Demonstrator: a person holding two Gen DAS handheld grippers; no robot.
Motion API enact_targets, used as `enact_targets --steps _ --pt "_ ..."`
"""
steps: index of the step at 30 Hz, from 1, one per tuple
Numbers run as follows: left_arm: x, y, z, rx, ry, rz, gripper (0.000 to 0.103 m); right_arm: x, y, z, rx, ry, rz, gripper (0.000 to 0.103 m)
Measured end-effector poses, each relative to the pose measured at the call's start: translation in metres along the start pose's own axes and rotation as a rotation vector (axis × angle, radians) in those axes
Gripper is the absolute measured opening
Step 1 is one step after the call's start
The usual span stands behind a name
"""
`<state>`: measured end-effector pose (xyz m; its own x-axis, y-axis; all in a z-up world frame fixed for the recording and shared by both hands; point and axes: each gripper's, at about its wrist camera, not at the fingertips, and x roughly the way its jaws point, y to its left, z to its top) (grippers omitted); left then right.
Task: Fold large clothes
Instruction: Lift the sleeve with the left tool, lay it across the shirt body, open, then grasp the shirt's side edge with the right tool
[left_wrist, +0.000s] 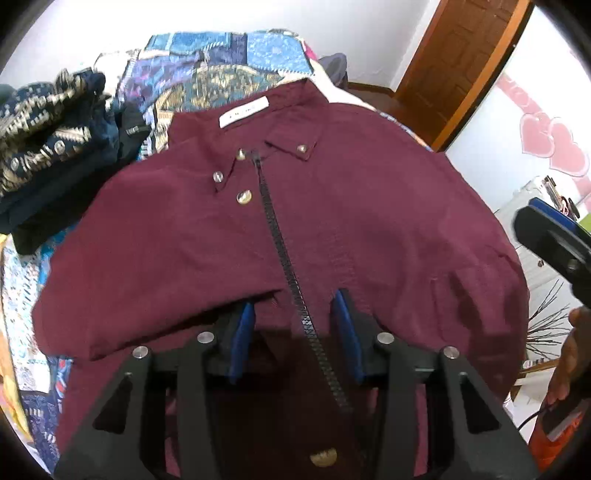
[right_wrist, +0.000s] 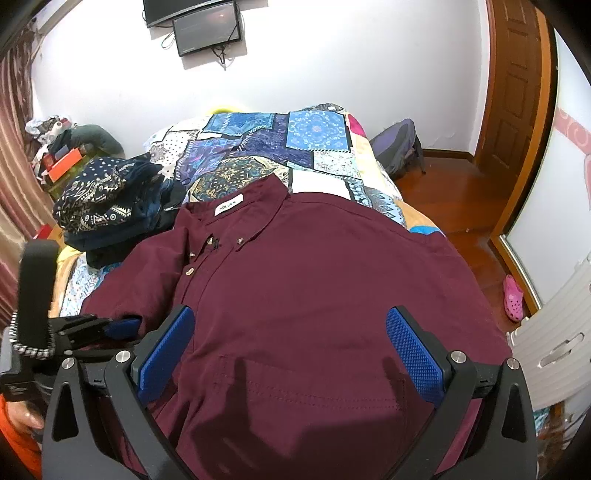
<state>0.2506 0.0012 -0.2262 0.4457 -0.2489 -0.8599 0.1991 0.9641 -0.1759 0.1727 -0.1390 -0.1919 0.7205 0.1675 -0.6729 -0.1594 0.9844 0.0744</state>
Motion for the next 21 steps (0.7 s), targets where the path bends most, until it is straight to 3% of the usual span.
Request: enact_targets --steps 2,6,10,16,21 --pt "-0.013 -0.001 0.003 0.021 -0.027 0.026 0.046 -0.002 0.002 0.002 -0.008 -0.007 -0.002 0.103" --pt "-0.044 0.007 0.007 0.021 -0.111 0.053 0.059 -0.007 0.01 0.006 -0.032 -0.021 0.001 0.103" --pt "-0.079 0.027 0.011 0.009 -0.232 0.151 0.067 -0.012 0.024 0.015 -0.051 -0.049 0.026 0.103" --pt "-0.126 0.079 0.003 -0.076 -0.352 0.271 0.073 -0.011 0.065 0.032 -0.124 -0.081 0.093 0.103" --pt "-0.148 0.128 -0.015 -0.168 -0.387 0.351 0.078 0.003 0.11 0.042 -0.214 -0.068 0.162 0.103"
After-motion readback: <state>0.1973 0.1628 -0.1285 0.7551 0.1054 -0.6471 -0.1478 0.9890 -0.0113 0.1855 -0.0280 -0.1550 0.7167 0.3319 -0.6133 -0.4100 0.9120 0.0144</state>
